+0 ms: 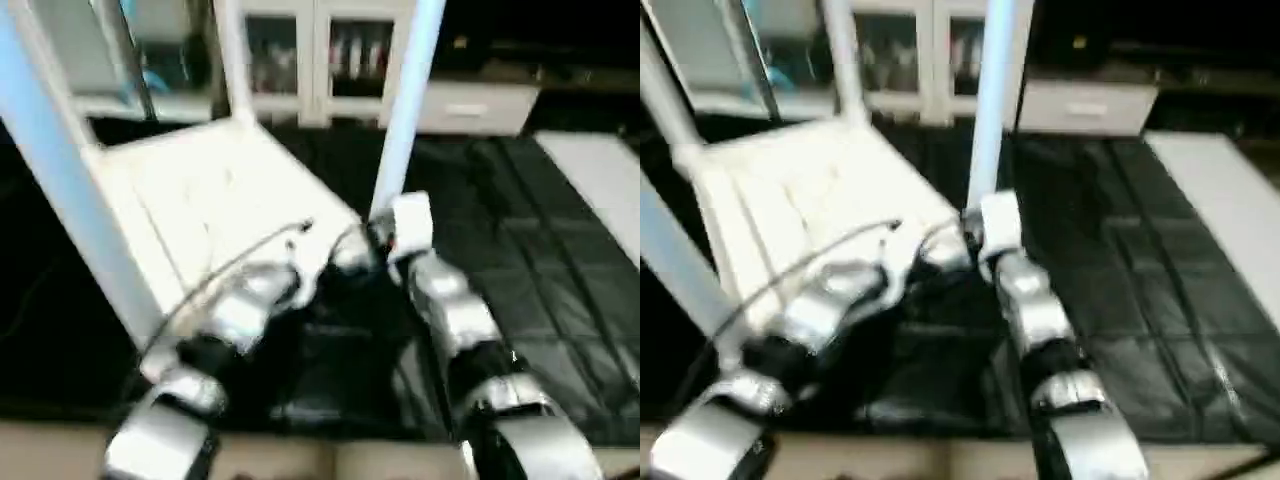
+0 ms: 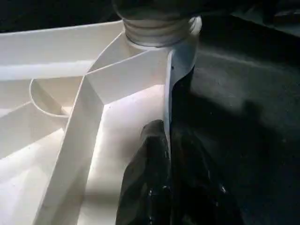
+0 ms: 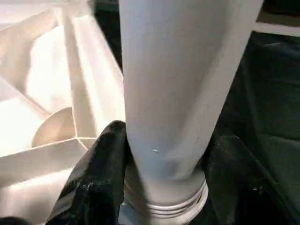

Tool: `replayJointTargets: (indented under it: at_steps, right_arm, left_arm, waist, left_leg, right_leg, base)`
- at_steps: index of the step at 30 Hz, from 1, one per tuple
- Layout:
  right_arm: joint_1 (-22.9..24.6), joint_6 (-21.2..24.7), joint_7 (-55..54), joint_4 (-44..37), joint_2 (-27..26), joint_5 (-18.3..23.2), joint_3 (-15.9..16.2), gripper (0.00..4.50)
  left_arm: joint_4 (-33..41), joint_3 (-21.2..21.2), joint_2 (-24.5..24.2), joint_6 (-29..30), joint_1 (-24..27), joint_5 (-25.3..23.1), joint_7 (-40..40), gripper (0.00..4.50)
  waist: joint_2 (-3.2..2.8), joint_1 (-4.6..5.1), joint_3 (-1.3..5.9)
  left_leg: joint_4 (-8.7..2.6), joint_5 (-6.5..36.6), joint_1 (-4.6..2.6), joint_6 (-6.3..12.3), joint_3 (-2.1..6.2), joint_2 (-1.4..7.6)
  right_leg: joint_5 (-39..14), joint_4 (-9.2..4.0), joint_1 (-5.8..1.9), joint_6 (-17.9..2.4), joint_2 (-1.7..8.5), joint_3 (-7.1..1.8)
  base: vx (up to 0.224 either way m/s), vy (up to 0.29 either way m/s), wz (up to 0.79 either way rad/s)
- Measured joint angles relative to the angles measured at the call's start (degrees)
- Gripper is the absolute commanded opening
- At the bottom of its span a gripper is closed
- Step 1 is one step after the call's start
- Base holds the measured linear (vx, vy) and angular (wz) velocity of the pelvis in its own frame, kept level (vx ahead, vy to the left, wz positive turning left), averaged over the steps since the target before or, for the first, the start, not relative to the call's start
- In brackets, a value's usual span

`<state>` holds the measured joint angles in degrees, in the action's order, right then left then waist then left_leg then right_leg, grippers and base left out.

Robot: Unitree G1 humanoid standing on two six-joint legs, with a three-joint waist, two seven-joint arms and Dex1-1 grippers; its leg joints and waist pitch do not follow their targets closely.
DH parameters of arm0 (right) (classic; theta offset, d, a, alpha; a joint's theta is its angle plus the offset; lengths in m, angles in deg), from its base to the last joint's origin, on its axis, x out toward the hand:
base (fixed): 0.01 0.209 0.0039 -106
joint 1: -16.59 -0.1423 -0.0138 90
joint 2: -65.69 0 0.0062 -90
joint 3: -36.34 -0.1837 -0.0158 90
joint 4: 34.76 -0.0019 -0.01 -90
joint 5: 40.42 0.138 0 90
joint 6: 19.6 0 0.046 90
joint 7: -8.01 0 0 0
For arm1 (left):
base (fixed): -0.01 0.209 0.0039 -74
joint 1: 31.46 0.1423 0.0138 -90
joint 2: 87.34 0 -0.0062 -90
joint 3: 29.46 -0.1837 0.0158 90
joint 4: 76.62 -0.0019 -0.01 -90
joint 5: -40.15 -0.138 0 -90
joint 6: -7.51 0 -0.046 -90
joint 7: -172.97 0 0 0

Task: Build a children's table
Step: Rotate leg to tighten

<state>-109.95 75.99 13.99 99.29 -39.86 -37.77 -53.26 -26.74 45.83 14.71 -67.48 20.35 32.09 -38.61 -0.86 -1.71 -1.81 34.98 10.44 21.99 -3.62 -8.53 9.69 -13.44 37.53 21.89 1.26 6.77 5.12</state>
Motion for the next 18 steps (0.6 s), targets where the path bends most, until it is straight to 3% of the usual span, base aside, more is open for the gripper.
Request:
replayJointTargets:
  at_steps: [4, 5, 9, 12, 15, 18]
  right_arm:
    - [0.18, -2.82, 2.45, 0.59, -0.04, 1.06, -1.56, 1.97]
    - [0.44, -3.38, 3.09, 0.53, 0.0, 1.34, -1.82, 2.51]
    - [2.99, -3.91, 10.01, -3.42, 0.1, 3.71, -1.63, 2.86]
    - [5.1, -2.08, 18.32, -7.03, 0.8, 6.28, 0.94, 3.11]
    - [6.89, 1.32, 26.83, -11.89, 4.7, 8.34, 3.31, 3.43]
    - [8.83, 2.8, 34.04, -16.11, 9.36, 8.77, 6.02, 3.43]
  left_arm:
    - [-0.07, 0.01, -1.15, -1.16, -0.26, 0.5, -0.57, 0.0]
    - [0.08, 0.01, -1.36, -1.37, -0.19, 0.56, -0.96, 0.0]
    - [1.15, 0.67, -3.73, -2.11, 0.43, 0.8, -2.21, 0.0]
    - [2.93, 1.52, -6.17, -2.49, 1.3, 1.46, -4.52, 0.0]
    - [5.67, 1.55, -8.62, -2.83, 2.81, 2.39, -8.85, 0.0]
    - [8.23, 1.25, -11.15, -3.03, 4.41, 3.64, -13.95, 0.0]
  waist:
    - [0.04, -0.08, -0.06]
    - [0.07, -0.16, -0.08]
    - [0.26, 0.37, -0.21]
    - [0.44, 0.99, -0.32]
    - [0.45, 0.31, -0.32]
    - [0.45, -0.31, -0.32]
  left_leg:
    - [-0.82, -0.22, 0.06, 0.16, -0.67, 0.41]
    - [-0.89, -0.25, 0.05, 0.2, -0.74, 0.44]
    - [-1.12, -0.28, 0.08, 0.25, -1.17, 0.61]
    - [-1.12, -0.26, 0.09, 0.27, -1.18, 0.82]
    - [-1.1, -0.34, 0.32, 0.68, -1.33, 0.98]
    - [-1.09, -0.31, 0.37, 0.71, -1.5, 1.14]
  right_leg:
    - [0.77, -1.06, 0.1, -0.71, -0.48, -0.43]
    - [0.77, -1.12, 0.1, -0.71, -0.48, -0.44]
    - [0.84, -1.35, 0.16, -0.62, -0.69, -0.85]
    - [0.95, -1.65, 0.39, -0.63, -1.08, -1.05]
    - [0.96, -1.73, 0.65, -0.65, -1.25, -1.16]
    - [0.96, -1.72, 0.82, -0.65, -1.35, -1.24]
  base:
    - [0.0, 0.0, 0.0]
    - [0.0, 0.0, 0.0]
    - [0.0, 0.0, 0.0]
    - [0.0, 0.0, 0.0]
    - [0.0, 0.0, 0.0]
    - [0.0, 0.0, 0.0]
